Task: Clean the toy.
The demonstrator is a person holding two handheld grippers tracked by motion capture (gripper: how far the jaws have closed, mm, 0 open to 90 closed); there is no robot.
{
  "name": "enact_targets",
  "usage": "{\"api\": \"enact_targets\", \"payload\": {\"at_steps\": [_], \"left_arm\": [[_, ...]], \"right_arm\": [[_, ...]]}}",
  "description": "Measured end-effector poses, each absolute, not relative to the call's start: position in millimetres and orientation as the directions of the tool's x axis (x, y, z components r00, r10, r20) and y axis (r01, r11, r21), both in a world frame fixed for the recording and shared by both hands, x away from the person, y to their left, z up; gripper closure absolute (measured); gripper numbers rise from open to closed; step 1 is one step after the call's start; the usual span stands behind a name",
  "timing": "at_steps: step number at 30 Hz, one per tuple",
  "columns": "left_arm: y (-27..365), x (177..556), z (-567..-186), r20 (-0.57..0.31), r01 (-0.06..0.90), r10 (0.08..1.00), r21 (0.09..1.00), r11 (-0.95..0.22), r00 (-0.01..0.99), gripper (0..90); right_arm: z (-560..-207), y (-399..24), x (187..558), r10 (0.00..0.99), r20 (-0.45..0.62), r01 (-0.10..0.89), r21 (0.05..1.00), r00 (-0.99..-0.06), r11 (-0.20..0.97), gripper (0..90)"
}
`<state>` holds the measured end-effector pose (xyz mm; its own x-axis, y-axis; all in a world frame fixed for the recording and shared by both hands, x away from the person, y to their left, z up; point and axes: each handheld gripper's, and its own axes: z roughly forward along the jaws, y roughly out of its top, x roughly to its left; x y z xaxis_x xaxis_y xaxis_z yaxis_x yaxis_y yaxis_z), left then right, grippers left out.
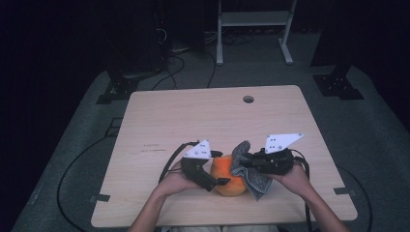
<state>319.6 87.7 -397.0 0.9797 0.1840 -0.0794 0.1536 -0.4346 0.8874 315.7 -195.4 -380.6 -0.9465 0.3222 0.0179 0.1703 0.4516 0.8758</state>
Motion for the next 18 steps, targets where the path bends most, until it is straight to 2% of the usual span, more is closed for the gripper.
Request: {"api": "enact_targets", "payload": {"at_steps": [3,7,8,12,18], "left_arm": [[88.7,326.1,-408.7,-0.123,0.205,0.203,0.865,-0.458,0.971,4.6],[74.2,333.2,-422.9,-0.136,0.216,0.189,0.828,-0.518,0.972,3.0],[73.9,333.8,-425.4,-0.155,0.23,0.187,0.831,-0.507,0.97,4.6],[80.1,332.1,-429.6,-0.144,0.224,0.201,0.853,-0.47,0.969,22.1],[76.3,331.3,-428.4,-0.135,0.223,0.213,0.854,-0.471,0.968,23.6]], "right_arm": [[-382.6,-197.3,315.4,0.314,0.019,0.166,0.879,-0.949,0.446,79.5],[-381.7,-191.4,315.7,0.295,0.009,0.145,0.886,-0.955,0.44,79.4],[-381.9,-189.6,314.8,0.296,0.005,0.141,0.886,-0.955,0.442,79.3],[-386.1,-200.1,313.2,0.321,0.002,0.145,0.894,-0.947,0.425,79.4],[-404.9,-232.4,308.3,0.405,0.05,0.223,0.893,-0.913,0.392,79.3]]}}
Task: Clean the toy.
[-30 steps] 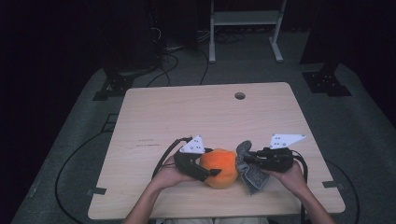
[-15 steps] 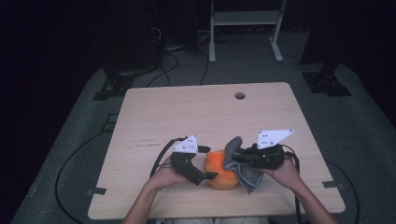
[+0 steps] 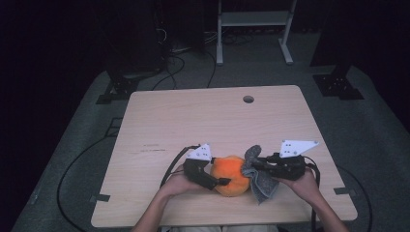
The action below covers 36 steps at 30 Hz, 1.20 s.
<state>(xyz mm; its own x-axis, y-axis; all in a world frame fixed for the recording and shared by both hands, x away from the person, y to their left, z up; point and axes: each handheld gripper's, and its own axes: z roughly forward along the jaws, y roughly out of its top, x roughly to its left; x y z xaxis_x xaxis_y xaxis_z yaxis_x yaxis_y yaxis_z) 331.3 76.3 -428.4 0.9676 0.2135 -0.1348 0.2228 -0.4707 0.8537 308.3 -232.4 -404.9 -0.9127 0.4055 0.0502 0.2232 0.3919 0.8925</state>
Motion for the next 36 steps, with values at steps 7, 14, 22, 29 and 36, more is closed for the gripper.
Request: {"api": "enact_targets", "payload": {"at_steps": [7,14,22,29,36], "left_arm": [[68.8,334.3,-425.9,-0.166,0.276,0.267,0.847,-0.454,0.949,24.5],[61.4,335.7,-422.4,-0.168,0.289,0.283,0.834,-0.469,0.944,24.6],[65.7,336.2,-426.4,-0.189,0.312,0.298,0.838,-0.447,0.936,25.0],[64.4,334.7,-425.8,-0.18,0.305,0.301,0.84,-0.449,0.937,24.7],[53.0,333.1,-422.5,-0.153,0.287,0.303,0.837,-0.467,0.941,24.0]], "right_arm": [[-387.5,-224.5,298.0,0.41,-0.038,0.146,0.901,-0.911,0.408,79.3],[-371.4,-189.4,304.9,0.349,-0.106,0.075,0.88,-0.931,0.469,79.4],[-393.4,-215.2,305.9,0.406,-0.073,0.125,0.889,-0.911,0.441,79.5],[-401.6,-240.4,301.6,0.449,-0.036,0.19,0.874,-0.893,0.448,79.4],[-371.1,-209.0,293.5,0.367,-0.106,0.078,0.888,-0.924,0.454,79.4]]}}
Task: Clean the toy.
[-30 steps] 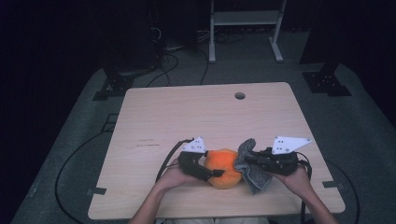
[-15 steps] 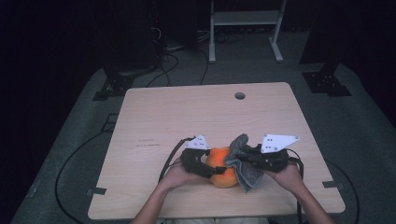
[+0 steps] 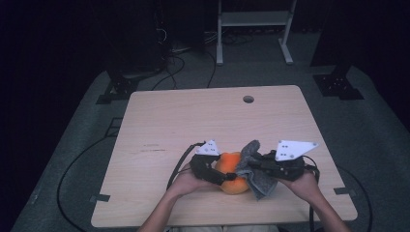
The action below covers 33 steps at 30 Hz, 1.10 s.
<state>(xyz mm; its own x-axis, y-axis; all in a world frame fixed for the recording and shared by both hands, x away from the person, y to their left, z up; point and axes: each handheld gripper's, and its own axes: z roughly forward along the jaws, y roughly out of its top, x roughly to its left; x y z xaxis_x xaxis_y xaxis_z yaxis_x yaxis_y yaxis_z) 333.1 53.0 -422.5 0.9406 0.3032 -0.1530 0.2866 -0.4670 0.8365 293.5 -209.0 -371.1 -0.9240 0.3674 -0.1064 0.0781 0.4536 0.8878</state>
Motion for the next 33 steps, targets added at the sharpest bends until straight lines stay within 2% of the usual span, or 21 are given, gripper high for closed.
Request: {"api": "enact_targets", "payload": {"at_steps": [5,8,13,22,29,33], "left_arm": [[49.3,332.7,-420.1,-0.144,0.278,0.291,0.821,-0.499,0.946,20.7],[54.6,332.4,-424.6,-0.171,0.274,0.251,0.837,-0.473,0.953,15.2],[55.5,333.1,-424.9,-0.156,0.27,0.265,0.837,-0.477,0.952,24.1],[54.8,339.3,-423.4,-0.196,0.322,0.302,0.831,-0.454,0.933,22.2],[41.9,342.8,-417.8,-0.189,0.33,0.319,0.815,-0.477,0.929,21.7],[47.3,343.1,-419.9,-0.204,0.338,0.312,0.814,-0.472,0.928,23.5]], "right_arm": [[-370.9,-184.9,302.3,0.323,-0.132,0.053,0.861,-0.937,0.506,79.6],[-380.1,-189.5,304.8,0.329,-0.091,0.08,0.878,-0.94,0.472,79.6],[-388.3,-201.8,299.1,0.357,-0.114,0.068,0.886,-0.927,0.459,79.6],[-410.1,-246.0,290.4,0.456,-0.072,0.15,0.889,-0.887,0.432,79.5],[-384.1,-213.9,284.5,0.369,-0.12,0.048,0.908,-0.922,0.417,79.5],[-392.8,-208.5,289.3,0.356,-0.124,0.054,0.891,-0.926,0.452,79.6]]}}
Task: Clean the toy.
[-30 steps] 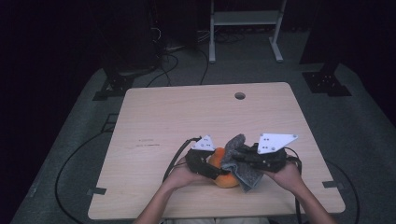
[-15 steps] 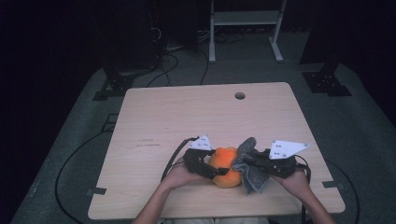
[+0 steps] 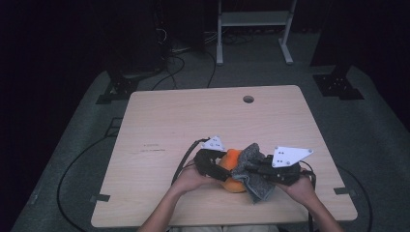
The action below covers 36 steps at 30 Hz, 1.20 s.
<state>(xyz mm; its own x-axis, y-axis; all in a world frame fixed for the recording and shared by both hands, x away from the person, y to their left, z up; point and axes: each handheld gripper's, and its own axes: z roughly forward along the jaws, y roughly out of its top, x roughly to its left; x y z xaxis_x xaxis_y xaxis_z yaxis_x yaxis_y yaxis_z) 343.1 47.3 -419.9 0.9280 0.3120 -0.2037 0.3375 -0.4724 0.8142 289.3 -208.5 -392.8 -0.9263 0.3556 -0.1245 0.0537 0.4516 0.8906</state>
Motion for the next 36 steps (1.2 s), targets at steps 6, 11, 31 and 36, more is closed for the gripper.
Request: {"api": "enact_targets", "payload": {"at_steps": [6,11,31,36], "left_arm": [[52.6,334.8,-423.3,-0.182,0.312,0.308,0.833,-0.457,0.934,23.9],[48.2,326.4,-423.5,-0.119,0.251,0.289,0.842,-0.478,0.95,24.3],[46.7,312.7,-426.1,-0.072,0.187,0.244,0.852,-0.489,0.967,21.2],[41.4,311.8,-425.7,-0.084,0.193,0.238,0.854,-0.482,0.968,18.7]], "right_arm": [[-416.0,-243.9,289.2,0.427,-0.064,0.149,0.882,-0.902,0.448,79.6],[-404.3,-246.8,286.1,0.422,-0.045,0.147,0.899,-0.906,0.412,79.5],[-387.7,-212.8,295.9,0.333,-0.017,0.15,0.871,-0.943,0.468,79.5],[-386.8,-218.7,289.8,0.353,-0.017,0.164,0.864,-0.936,0.476,79.3]]}}
